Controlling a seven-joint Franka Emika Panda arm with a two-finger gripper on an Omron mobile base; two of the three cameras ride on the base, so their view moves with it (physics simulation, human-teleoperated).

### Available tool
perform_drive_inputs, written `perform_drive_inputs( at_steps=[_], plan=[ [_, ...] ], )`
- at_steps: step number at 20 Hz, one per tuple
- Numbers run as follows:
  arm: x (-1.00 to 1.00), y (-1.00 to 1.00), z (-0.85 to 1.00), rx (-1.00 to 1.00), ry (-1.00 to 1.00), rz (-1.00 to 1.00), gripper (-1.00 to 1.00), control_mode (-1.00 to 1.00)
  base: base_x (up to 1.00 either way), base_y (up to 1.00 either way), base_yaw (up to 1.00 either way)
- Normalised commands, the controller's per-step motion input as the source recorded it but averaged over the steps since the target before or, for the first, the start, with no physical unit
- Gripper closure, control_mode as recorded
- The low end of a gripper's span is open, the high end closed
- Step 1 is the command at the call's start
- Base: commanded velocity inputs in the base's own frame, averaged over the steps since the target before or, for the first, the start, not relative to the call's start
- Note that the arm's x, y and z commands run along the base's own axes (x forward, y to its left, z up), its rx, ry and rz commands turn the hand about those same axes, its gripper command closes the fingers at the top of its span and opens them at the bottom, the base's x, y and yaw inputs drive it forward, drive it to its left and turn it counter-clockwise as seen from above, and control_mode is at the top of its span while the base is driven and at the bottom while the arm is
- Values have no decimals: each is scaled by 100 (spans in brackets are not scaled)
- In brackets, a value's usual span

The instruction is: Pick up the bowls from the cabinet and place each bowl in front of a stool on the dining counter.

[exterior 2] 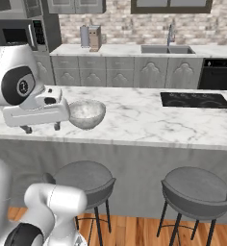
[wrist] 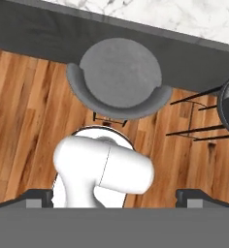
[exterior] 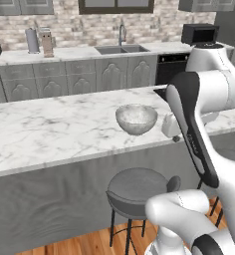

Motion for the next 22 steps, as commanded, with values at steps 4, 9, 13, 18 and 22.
perform_drive_inputs(
  at_steps=[4, 9, 13, 18, 22],
  plan=[
    [0, 0, -1, 0, 0, -2, -100, -100, 0, 0, 0],
    [-21, 4, -2, 0, 0, 1, -100, -100, 0, 0, 0],
    [0, 0, 0, 0, 0, 0, -100, 100, -31, 74, 0],
    [0, 0, 0, 0, 0, 0, -100, 100, -45, 100, -3],
    [0, 0, 0, 0, 0, 0, -100, 100, -24, 100, 0]
  ],
)
